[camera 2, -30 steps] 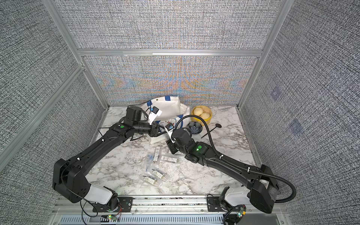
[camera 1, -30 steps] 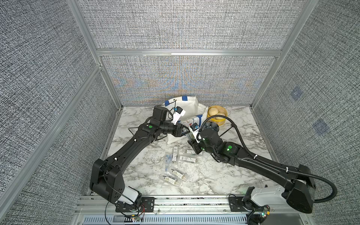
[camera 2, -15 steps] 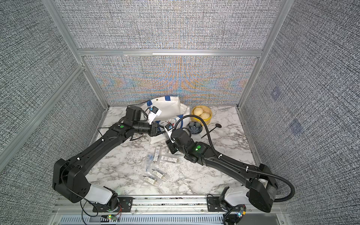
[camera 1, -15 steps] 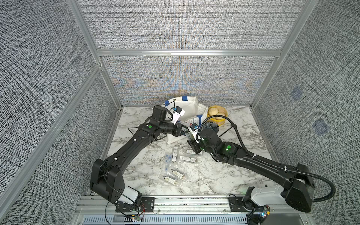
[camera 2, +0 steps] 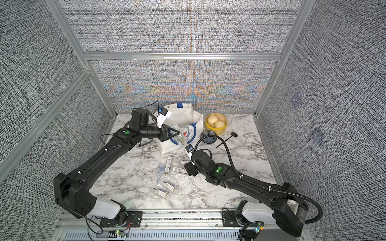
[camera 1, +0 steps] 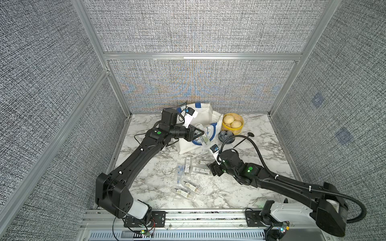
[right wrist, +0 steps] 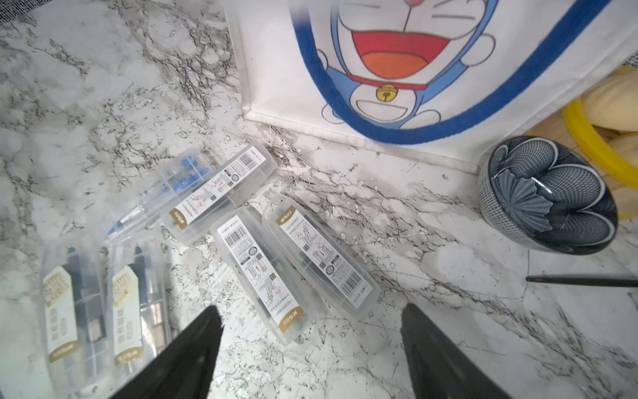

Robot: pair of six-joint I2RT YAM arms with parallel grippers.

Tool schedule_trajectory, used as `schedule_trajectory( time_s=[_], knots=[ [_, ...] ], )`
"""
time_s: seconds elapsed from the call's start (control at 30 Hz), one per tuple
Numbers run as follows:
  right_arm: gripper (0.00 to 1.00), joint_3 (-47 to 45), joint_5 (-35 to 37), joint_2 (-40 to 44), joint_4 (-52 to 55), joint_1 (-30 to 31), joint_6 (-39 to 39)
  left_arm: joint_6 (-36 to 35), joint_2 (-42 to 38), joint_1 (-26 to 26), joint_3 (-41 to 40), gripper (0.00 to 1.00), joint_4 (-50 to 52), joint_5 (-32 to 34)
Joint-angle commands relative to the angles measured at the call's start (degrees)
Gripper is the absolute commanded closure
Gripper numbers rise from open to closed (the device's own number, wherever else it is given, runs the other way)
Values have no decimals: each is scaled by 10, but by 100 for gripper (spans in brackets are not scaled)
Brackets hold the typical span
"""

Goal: Put the compass set into the canvas bag
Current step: Pick up the compass set at the center of the board, then place the compass set in the canvas bag.

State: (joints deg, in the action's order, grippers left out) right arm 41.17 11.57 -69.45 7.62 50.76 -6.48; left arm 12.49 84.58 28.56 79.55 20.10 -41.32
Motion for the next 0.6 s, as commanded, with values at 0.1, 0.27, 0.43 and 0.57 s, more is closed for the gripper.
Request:
schedule_trajectory(
  time_s=[0.1, 0.27, 0.43, 0.57],
  knots=[
    [19, -76, -30, -8, -122, -16, -14, -25, 49, -3, 118, 83, 60, 110],
    [19, -96, -37, -35, -173, -18, 1, -35, 139, -14, 255, 83, 106, 160],
    [19, -98, -63, -45, -181, -21, -19, -61, 247, -21, 380, 83, 140, 236],
    [19, -96, -74, -46, -176, -20, -31, -77, 329, -26, 461, 83, 159, 281]
  ],
)
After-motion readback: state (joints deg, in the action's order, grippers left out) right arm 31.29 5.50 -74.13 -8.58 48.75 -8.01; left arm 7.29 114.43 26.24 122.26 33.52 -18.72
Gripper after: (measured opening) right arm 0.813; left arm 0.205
